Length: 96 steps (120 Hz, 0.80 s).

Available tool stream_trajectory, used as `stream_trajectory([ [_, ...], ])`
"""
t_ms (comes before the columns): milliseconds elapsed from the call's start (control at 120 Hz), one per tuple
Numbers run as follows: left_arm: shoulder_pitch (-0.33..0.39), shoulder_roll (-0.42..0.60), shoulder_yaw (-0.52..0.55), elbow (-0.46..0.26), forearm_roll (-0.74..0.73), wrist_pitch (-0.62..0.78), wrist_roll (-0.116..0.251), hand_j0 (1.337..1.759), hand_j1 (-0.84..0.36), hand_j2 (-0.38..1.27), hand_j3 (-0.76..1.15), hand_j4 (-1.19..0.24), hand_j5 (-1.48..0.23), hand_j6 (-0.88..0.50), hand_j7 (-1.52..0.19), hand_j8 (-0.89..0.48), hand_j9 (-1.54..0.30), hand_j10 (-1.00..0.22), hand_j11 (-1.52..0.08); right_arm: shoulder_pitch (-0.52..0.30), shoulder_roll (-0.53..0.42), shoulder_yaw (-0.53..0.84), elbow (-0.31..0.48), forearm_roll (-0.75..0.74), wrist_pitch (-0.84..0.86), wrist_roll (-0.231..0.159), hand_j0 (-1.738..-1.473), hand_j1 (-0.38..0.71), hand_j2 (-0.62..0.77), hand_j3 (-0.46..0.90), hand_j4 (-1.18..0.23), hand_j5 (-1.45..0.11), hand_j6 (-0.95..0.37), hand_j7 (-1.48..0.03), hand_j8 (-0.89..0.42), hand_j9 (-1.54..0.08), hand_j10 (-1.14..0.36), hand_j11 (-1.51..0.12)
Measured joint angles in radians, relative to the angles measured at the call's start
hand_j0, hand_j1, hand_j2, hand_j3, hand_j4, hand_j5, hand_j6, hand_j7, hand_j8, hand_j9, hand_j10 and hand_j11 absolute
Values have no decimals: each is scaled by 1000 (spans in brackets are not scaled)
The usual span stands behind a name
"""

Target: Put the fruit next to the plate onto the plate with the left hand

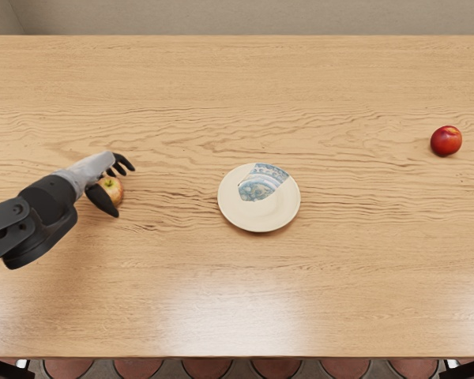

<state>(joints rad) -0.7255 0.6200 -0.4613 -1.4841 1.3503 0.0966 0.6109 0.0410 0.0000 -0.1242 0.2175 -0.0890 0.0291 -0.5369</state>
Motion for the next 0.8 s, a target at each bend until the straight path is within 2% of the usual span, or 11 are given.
stream_trajectory([
  [133, 0, -12, 8, 13, 0, 6, 0, 1658, -118, 83, 0, -395, -510, -396, -509, -396, -509, -395, -509, 3, 0, 0, -1, 0, 0, 0, -1658, -349, 0, 0, 0, 0, 0, 0, 0, 0, 0, 0],
  [325, -1, -4, 10, 22, 0, 11, -1, 1614, -161, 160, 41, -442, -571, -442, -572, -440, -573, -439, -575, 5, 0, 0, -1, 0, 0, 0, -1658, -349, 0, 0, 0, 0, 0, 0, 0, 0, 0, 0],
  [467, 0, -1, 10, 22, 0, 20, 0, 1632, -222, 157, 34, -492, -639, -492, -639, -490, -640, -490, -641, 6, 0, 0, -1, 0, 0, 0, -1658, -349, 0, 0, 0, 0, 0, 0, 0, 0, 0, 0],
  [517, 0, -2, 10, 22, 0, 21, 0, 1638, -251, 149, 27, -517, -675, -514, -675, -474, -675, -517, -675, 7, 0, 0, -1, 0, 0, 0, -1658, -349, 0, 0, 0, 0, 0, 0, 0, 0, 0, 0],
  [625, 0, 0, 10, 22, -1, 23, 1, 1643, -289, 169, 16, -600, -802, -434, -800, -398, -799, -602, -797, 10, 0, 0, -1, 0, 0, 0, -1658, -349, 0, 0, 0, 0, 0, 0, 0, 0, 0, 0],
  [692, 0, 5, 10, 20, -4, 23, 1, 1644, -329, 275, 11, -654, -890, -395, -887, -347, -886, -557, -886, 11, 0, 0, -1, 0, 0, 0, -1658, -349, 0, 0, 0, 0, 0, 0, 0, 0, 0, 0],
  [758, 0, 32, 6, 11, -8, 23, 1, 1643, -351, 295, 8, -702, -966, -360, -966, -301, -964, -508, -961, 12, 0, 0, -1, 0, 0, 0, -1658, -349, 0, 0, 0, 0, 0, 0, 0, 0, 0, 0],
  [800, 0, 41, 2, -1, -7, 23, 2, 1642, -339, 247, 7, -732, -999, -351, -1001, -291, -1002, -502, -1000, 12, 0, 0, -1, 0, 0, 0, -1658, -349, 0, 0, 0, 0, 0, 0, 0, 0, 0, 0],
])
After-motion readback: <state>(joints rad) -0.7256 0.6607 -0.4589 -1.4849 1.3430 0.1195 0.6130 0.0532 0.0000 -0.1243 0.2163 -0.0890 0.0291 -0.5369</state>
